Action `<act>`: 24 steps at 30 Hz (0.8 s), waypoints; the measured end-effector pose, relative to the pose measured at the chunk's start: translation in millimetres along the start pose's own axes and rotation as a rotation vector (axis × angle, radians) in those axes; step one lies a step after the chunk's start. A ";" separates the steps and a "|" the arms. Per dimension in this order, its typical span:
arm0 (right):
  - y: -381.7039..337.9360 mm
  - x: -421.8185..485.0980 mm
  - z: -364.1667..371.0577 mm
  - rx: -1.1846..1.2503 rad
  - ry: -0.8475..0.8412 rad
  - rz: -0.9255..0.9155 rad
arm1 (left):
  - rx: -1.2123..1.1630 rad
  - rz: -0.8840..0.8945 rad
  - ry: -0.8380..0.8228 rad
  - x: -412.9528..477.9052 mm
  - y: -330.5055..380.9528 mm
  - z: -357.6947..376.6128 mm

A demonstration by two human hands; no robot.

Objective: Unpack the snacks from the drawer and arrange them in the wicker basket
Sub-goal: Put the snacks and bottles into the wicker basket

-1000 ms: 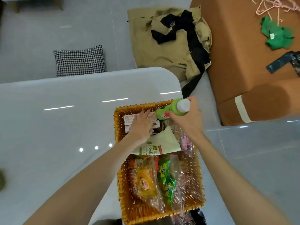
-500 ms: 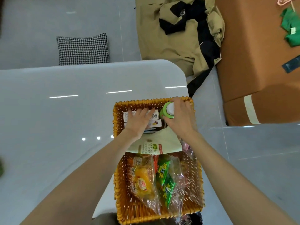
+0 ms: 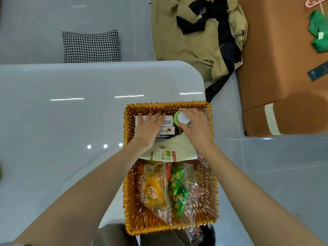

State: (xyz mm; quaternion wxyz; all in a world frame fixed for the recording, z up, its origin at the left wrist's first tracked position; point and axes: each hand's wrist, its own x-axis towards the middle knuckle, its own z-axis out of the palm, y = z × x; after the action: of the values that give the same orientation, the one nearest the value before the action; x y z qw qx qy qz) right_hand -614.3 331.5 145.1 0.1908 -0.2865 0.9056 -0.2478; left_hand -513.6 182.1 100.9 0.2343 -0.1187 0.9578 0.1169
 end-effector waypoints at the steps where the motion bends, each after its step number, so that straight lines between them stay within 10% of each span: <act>1: -1.7 2.3 0.8 -0.008 -0.002 0.019 | -0.015 -0.007 -0.001 0.4 0.7 0.1; 6: -9.8 -0.9 -9.5 -0.229 -0.015 -0.033 | -0.295 -0.073 0.087 -16.0 0.4 -9.9; 24: -222.8 -83.5 52.3 0.152 -0.200 -0.151 | -0.732 -0.424 0.470 -272.8 -148.5 -13.5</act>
State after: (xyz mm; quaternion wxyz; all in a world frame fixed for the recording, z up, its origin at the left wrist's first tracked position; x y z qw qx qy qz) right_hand -430.5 206.1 244.4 0.2821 -0.3617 0.8367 -0.2993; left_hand -242.2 85.1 217.6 -0.0268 -0.4093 0.8354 0.3659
